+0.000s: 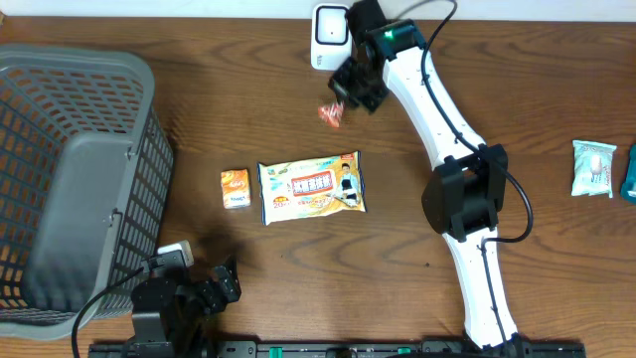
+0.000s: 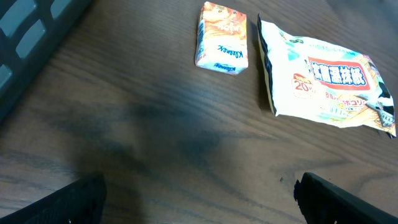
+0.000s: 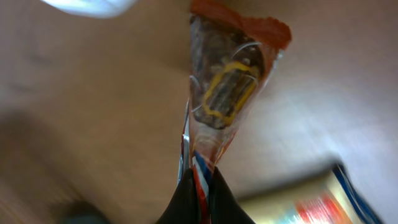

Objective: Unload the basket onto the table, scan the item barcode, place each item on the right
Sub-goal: 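Hold the TOP bar up against the white scanner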

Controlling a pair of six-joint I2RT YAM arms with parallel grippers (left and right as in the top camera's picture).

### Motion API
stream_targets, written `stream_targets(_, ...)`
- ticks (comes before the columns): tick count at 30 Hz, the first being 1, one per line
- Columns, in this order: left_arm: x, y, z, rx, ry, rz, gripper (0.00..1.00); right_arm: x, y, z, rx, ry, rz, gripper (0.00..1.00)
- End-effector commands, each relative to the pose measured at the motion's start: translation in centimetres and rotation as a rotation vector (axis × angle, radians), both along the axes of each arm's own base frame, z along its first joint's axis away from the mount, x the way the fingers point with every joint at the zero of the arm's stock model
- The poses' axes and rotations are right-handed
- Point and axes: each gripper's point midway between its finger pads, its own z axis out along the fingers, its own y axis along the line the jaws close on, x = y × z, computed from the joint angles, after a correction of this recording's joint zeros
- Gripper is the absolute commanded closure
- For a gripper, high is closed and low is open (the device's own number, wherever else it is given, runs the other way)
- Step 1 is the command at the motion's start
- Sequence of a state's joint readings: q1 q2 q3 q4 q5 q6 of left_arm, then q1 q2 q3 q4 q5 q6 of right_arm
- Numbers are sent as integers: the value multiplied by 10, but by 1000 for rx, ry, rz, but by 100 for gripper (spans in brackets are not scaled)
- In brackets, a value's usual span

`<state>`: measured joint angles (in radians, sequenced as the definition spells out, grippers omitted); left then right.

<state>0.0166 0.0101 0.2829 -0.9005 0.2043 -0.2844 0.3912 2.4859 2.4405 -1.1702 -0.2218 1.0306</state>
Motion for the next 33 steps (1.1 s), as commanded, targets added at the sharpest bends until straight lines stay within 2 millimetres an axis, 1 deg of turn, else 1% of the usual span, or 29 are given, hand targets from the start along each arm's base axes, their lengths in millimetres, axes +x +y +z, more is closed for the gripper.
stream_targets(1, -5, 0, -7, 3, 33, -3, 2, 37, -2, 27, -75, -237, 72, 98)
stream_targets(5, -5, 0, -7, 3, 33, -3, 2, 73, -9, 47, -149, -421, 22, 98)
stream_targets(10, -5, 0, -7, 3, 33, -3, 2, 109, -13, 73, -209, -619, -18, 98)
stream_targets(13, -5, 0, -7, 3, 33, -3, 2, 127, -21, 88, -244, -718, -77, 98)
stream_targets(14, -5, 0, -7, 3, 33, -3, 2, 139, -25, 94, -264, -779, -127, 98)
stream_targets(17, -5, 0, -7, 3, 33, -3, 2, 152, -25, 95, -262, -840, -166, 98)
stream_targets(18, -5, 0, -7, 3, 33, -3, 2, 160, -25, 91, -263, -872, -190, 98)
stream_targets(20, -5, 0, -7, 3, 33, -3, 2, 167, -23, 83, -260, -890, -200, 99)
stream_targets(21, -5, 0, -7, 3, 33, -3, 2, 169, -22, 72, -262, -886, -198, 98)
stream_targets(23, -5, 0, -7, 3, 33, -3, 2, 166, -23, 60, -280, -848, -185, 94)
stream_targets(24, -5, 0, -7, 3, 33, -3, 2, 162, -23, 54, -292, -823, -174, 87)
stream_targets(25, -5, 0, -7, 3, 33, -3, 2, 158, -22, 50, -299, -801, -161, 73)
stream_targets(26, -5, 0, -7, 3, 33, -3, 2, 154, -21, 48, -305, -781, -149, 60)
stream_targets(27, -5, 0, -7, 3, 33, -3, 2, 148, -19, 43, -310, -752, -130, 56)
stream_targets(29, -5, 0, -7, 3, 33, -3, 2, 133, -16, 36, -303, -678, -114, 51)
stream_targets(30, -5, 0, -7, 3, 33, -3, 2, 124, -17, 30, -294, -623, -131, 50)
stream_targets(32, -5, 0, -7, 3, 33, -3, 3, 98, -23, 16, -268, -476, -205, 50)
stream_targets(33, -5, 0, -7, 3, 33, -3, 2, 89, -26, 13, -259, -423, -238, 49)
